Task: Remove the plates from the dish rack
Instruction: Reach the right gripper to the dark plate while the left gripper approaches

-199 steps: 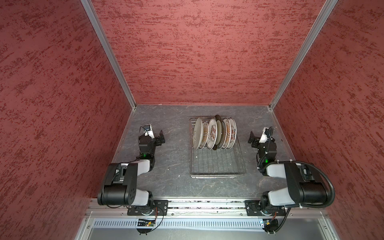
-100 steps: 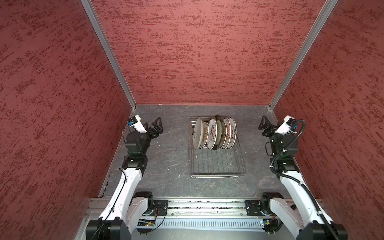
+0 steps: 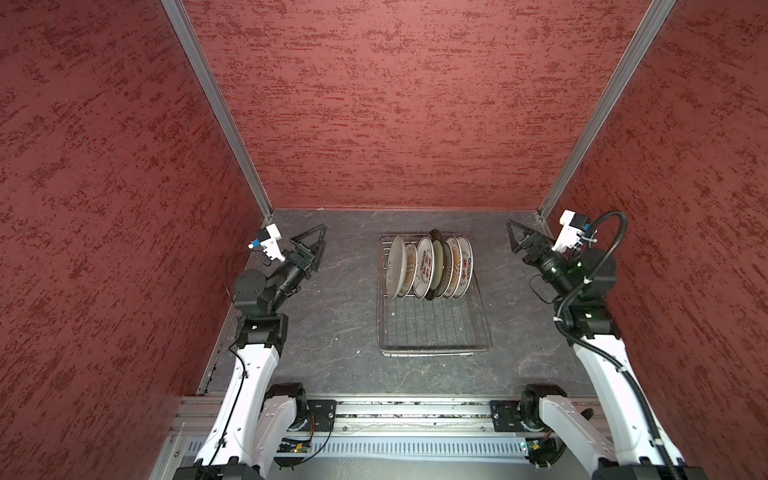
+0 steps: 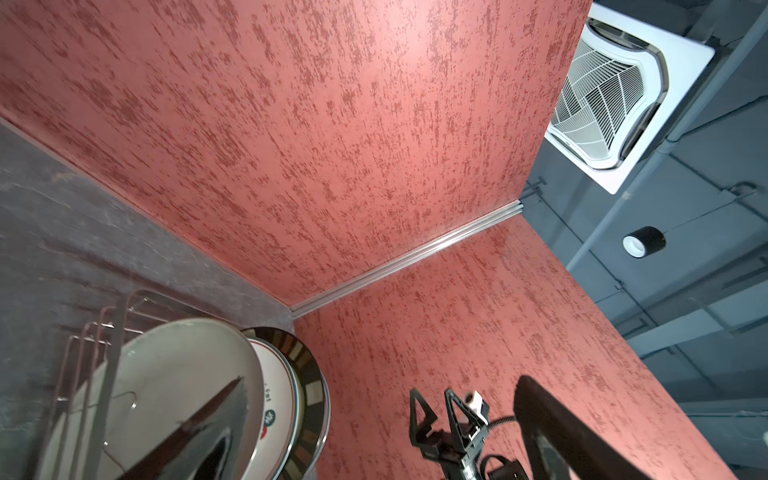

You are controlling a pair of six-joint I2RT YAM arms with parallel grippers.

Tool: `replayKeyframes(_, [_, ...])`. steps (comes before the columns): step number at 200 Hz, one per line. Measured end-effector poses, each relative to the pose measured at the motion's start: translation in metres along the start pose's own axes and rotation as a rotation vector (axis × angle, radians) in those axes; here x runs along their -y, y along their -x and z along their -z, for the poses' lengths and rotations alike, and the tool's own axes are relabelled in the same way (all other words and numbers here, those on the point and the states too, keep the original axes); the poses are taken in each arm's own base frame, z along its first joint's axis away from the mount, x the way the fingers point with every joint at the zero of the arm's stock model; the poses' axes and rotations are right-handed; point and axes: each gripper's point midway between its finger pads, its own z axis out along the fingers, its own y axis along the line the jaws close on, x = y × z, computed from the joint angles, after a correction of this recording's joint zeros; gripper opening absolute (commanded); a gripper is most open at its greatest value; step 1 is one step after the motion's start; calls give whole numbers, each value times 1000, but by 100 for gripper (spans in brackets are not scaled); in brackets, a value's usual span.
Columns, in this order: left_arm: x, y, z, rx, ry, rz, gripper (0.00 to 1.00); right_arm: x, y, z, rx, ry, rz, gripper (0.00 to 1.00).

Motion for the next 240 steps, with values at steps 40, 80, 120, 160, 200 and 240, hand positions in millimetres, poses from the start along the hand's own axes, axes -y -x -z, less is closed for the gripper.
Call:
replayKeyframes(40, [13, -47, -9, -111, 63, 5, 100, -9, 21, -8, -46, -68, 11, 99])
replayKeyframes(80, [7, -100, -28, -232, 94, -78, 99, 6, 15, -23, -109, -163, 21, 99])
replayKeyframes(120, [-45, -133, -49, -330, 209, -135, 99, -5, -23, -63, -235, -211, 73, 96])
replayKeyframes(160, [-78, -140, -40, -346, 247, -125, 99, -34, -47, -111, -309, -273, 195, 85])
replayKeyframes(200, [-69, -125, -31, -306, 222, -153, 100, -25, -81, -130, -388, -397, 317, 66])
replayKeyframes(240, [-71, -106, -23, -263, 212, -137, 99, -14, -99, -130, -447, -495, 398, 60])
